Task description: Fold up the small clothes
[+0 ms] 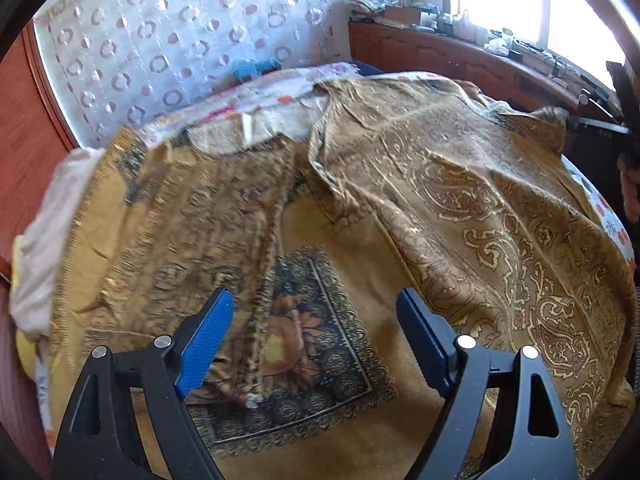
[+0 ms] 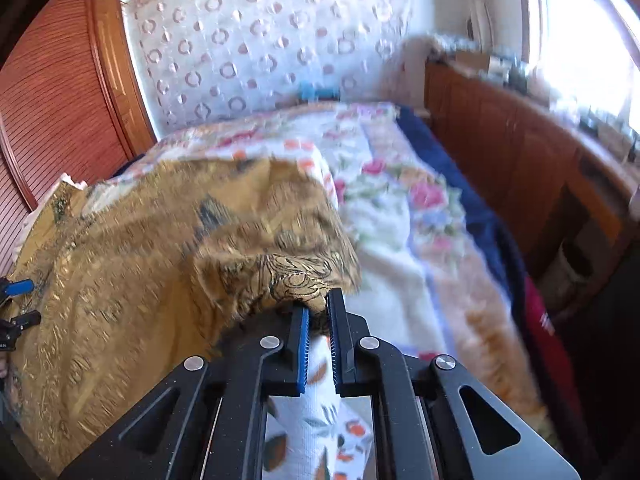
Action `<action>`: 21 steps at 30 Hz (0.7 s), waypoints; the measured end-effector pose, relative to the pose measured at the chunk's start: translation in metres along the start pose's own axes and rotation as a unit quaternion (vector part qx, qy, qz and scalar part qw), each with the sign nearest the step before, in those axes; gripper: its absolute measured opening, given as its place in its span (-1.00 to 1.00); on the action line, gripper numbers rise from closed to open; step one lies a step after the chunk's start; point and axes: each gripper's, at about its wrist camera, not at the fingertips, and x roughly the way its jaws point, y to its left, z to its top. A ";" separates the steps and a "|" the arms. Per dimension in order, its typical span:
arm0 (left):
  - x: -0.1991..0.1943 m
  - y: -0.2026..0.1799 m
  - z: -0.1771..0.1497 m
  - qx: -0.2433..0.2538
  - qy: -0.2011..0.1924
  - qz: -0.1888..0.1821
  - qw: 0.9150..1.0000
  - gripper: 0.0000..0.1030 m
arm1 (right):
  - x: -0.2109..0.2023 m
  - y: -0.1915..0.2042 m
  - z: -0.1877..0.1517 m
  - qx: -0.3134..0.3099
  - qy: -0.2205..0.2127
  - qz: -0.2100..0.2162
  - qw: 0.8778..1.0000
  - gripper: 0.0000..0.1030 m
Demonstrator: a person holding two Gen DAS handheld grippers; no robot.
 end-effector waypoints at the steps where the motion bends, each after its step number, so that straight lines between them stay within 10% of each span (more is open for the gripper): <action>1: -0.003 0.000 0.001 -0.001 -0.004 0.001 1.000 0.63 | -0.009 0.007 0.005 -0.012 -0.017 -0.004 1.000 -0.84; 7: -0.031 -0.003 0.009 -0.011 -0.040 -0.015 0.999 0.63 | -0.045 0.066 0.017 -0.084 -0.071 0.063 0.992 -0.84; 14: -0.067 -0.027 0.022 -0.005 -0.084 -0.056 0.995 0.64 | -0.024 0.086 -0.033 -0.114 0.020 0.087 0.989 -0.84; 21: -0.078 -0.058 0.041 0.006 -0.102 -0.087 0.991 0.64 | -0.040 0.053 -0.056 -0.094 0.035 0.069 0.993 -0.18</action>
